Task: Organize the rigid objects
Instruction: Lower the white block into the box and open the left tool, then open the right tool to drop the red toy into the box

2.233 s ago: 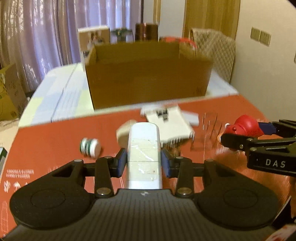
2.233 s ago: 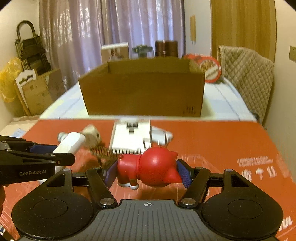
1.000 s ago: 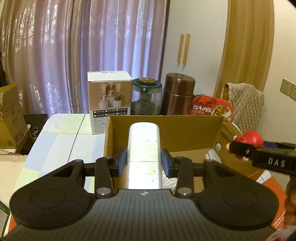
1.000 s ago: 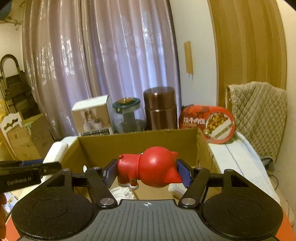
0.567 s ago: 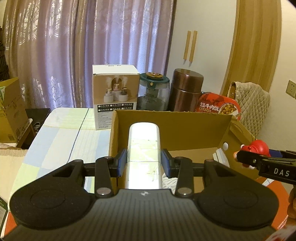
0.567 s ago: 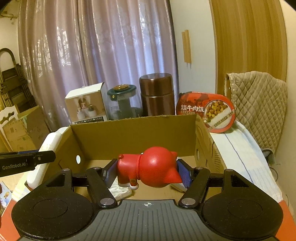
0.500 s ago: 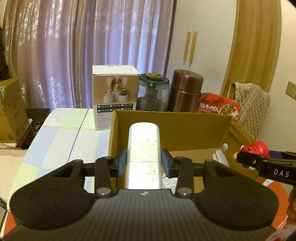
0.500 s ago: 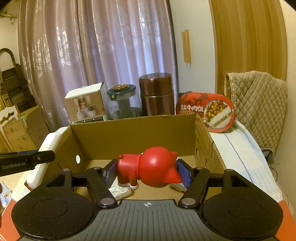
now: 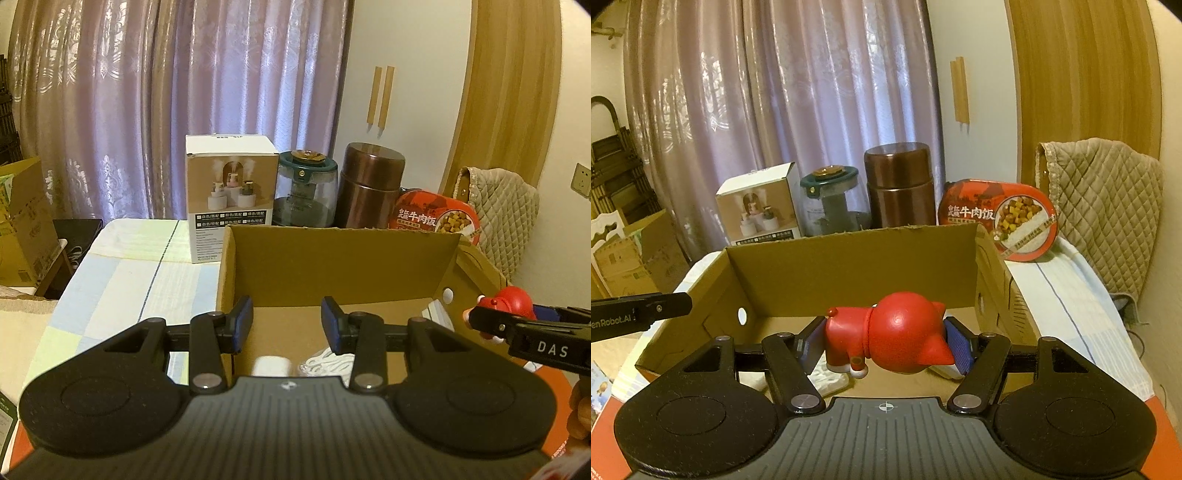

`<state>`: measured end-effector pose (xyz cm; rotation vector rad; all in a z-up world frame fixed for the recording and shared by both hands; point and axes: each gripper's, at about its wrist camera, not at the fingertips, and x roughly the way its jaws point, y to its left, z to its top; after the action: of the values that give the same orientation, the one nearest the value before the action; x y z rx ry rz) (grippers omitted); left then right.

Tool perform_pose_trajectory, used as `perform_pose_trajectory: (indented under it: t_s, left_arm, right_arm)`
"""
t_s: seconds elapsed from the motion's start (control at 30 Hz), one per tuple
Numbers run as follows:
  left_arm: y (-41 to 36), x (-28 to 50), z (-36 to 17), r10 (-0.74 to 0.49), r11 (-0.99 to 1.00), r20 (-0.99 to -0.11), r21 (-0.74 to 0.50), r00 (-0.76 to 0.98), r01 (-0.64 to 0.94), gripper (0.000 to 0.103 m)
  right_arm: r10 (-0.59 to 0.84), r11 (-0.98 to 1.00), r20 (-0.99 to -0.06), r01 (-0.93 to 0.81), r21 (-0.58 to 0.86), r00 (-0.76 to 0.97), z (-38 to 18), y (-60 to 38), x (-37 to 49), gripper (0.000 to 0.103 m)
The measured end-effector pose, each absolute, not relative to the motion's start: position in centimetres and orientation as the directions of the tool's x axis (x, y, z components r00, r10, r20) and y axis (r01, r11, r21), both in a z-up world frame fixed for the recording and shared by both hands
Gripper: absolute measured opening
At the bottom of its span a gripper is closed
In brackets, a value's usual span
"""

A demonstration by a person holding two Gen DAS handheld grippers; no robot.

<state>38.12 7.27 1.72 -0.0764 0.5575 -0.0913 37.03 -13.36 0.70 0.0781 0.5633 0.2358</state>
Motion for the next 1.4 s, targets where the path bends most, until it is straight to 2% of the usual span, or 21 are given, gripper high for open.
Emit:
perform_pose_trajectory:
  t_s: [0.87,1.07,1.4]
  left_arm:
    - [6.7,38.0,1.4,-0.112,0.993,-0.541,-0.085,0.834,0.079,0.035]
    - [6.6,38.1,1.3,-0.112,0.993,-0.546,-0.082,0.831,0.08,0.035]
    - [6.6,38.1,1.2,-0.112,0.993,-0.545,-0.082,0.831,0.08,0.035]
  right_arm:
    - [0.239,0.971,-0.536,-0.186,0.151,0.81,-0.3,-13.8,37.3,0.064]
    - [0.241,0.97,-0.494,-0.19,0.152,0.835,0.2,-13.9,37.1,0.065]
    - [0.222,0.974,-0.478,-0.173,0.146,0.85,0.5,-14.4,36.9,0.066]
